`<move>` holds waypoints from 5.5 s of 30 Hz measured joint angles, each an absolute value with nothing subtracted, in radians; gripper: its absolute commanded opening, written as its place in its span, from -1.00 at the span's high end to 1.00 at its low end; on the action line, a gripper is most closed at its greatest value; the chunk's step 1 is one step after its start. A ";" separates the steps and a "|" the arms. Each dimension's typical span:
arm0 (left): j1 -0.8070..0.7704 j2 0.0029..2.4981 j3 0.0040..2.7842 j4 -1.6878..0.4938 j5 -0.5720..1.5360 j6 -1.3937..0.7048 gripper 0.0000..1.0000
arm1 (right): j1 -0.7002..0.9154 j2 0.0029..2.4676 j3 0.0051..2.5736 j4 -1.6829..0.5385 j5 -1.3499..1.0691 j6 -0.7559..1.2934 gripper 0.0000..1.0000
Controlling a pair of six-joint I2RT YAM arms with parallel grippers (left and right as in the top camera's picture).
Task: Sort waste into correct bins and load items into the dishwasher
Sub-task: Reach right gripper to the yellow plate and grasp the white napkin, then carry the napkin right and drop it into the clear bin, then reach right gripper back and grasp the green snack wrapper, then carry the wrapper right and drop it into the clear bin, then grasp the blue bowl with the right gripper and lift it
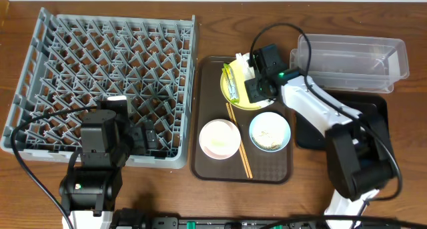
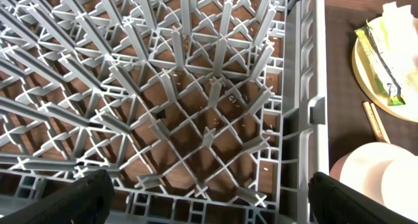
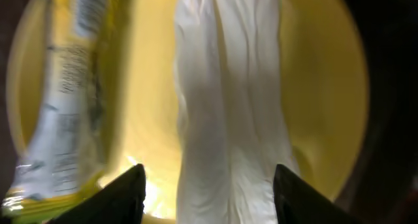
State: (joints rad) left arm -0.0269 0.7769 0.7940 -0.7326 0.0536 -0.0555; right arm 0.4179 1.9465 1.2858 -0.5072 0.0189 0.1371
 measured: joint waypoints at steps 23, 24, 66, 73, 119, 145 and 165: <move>-0.027 0.777 0.794 -0.733 0.054 -0.056 -0.96 | 0.132 1.629 1.392 -0.667 0.344 0.987 0.98; -0.027 0.777 0.794 -0.733 0.053 -0.056 -0.96 | 0.111 1.640 1.392 -0.666 0.345 1.045 0.98; -0.027 0.777 0.794 -0.733 0.053 -0.056 -0.96 | 0.500 2.061 1.386 -0.439 -0.097 0.299 0.98; -0.027 0.777 0.794 -0.733 0.054 -0.056 -0.96 | 0.429 1.929 1.384 -0.450 -0.008 0.338 0.98; -0.027 0.777 0.795 -0.730 0.054 -0.056 -0.96 | 0.428 1.496 1.221 -1.022 -0.110 0.305 -0.69; -0.027 0.777 0.795 -0.729 0.054 -0.056 -0.96 | 0.650 1.682 1.004 -0.606 0.084 0.727 0.26; -0.027 0.777 0.795 -0.729 0.065 -0.056 -0.96 | 0.686 1.677 1.026 -0.690 0.140 0.715 0.98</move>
